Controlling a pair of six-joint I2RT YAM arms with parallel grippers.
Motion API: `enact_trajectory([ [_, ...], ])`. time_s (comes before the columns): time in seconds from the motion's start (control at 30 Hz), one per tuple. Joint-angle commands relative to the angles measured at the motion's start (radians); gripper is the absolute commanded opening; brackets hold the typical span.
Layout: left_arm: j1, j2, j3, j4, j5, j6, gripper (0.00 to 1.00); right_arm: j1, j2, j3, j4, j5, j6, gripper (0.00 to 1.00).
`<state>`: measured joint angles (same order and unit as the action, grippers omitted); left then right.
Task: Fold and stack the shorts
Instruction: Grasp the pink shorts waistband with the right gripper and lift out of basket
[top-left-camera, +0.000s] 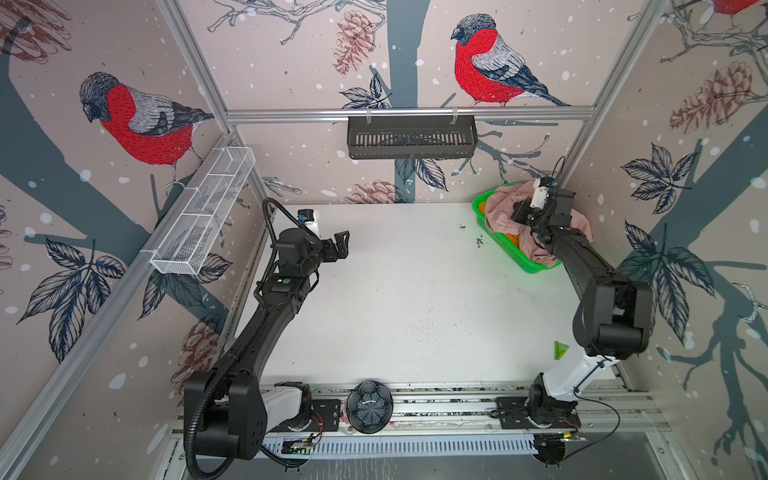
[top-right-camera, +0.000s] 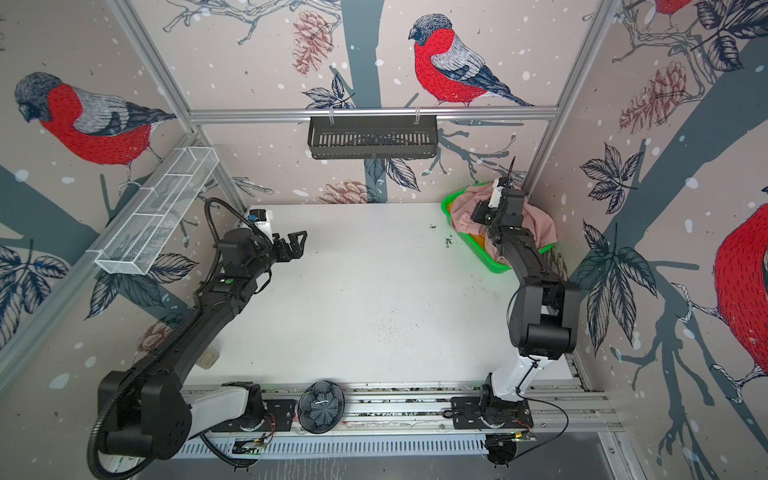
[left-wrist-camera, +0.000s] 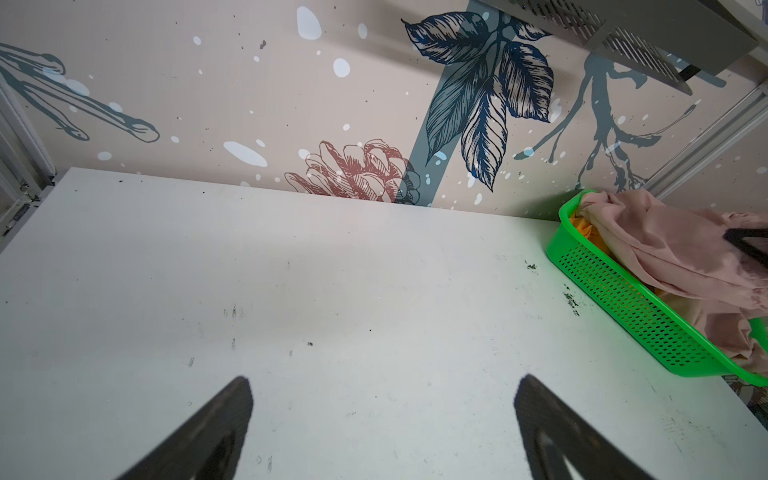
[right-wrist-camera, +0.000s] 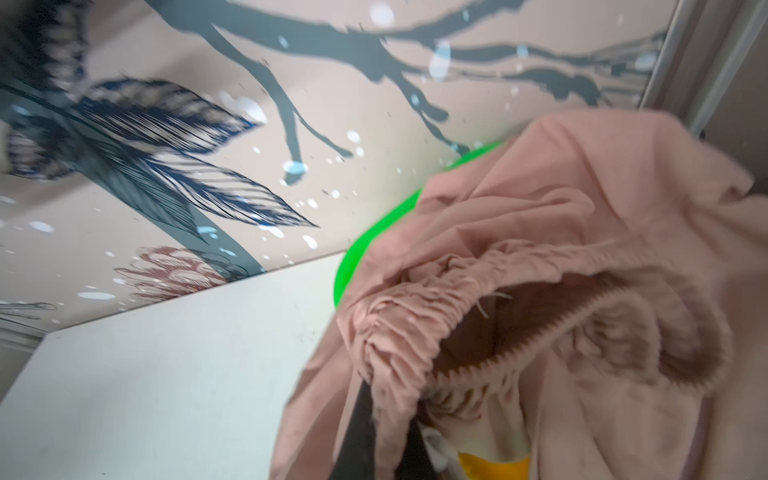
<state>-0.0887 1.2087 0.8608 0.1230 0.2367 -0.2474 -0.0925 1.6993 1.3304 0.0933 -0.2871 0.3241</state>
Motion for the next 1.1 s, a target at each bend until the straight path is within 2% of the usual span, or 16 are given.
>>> enact_trajectory([
  [0.0, 0.000, -0.016, -0.005, 0.025, 0.032, -0.013, 0.98, 0.009, -0.071, -0.010, 0.126, -0.067, 0.053, 0.02],
  [0.13, -0.001, -0.017, -0.015, 0.048, 0.066, -0.025, 0.98, 0.057, -0.121, 0.058, 0.113, -0.055, 0.087, 0.02],
  [0.33, -0.002, -0.017, -0.003, 0.088, 0.187, -0.057, 0.98, 0.153, -0.182, 0.159, 0.120, -0.018, 0.063, 0.02],
  [0.77, -0.001, -0.077, 0.031, 0.028, 0.178, -0.013, 0.98, 0.420, -0.162, 0.546, -0.042, 0.013, -0.180, 0.02],
  [0.9, -0.001, -0.099, 0.057, -0.033, 0.138, 0.021, 0.98, 0.529, -0.113, 0.505, -0.053, -0.028, -0.185, 0.02],
  [1.07, -0.001, -0.133, 0.088, -0.117, 0.108, 0.077, 0.98, 0.614, -0.050, 0.418, -0.112, -0.026, -0.184, 0.02],
])
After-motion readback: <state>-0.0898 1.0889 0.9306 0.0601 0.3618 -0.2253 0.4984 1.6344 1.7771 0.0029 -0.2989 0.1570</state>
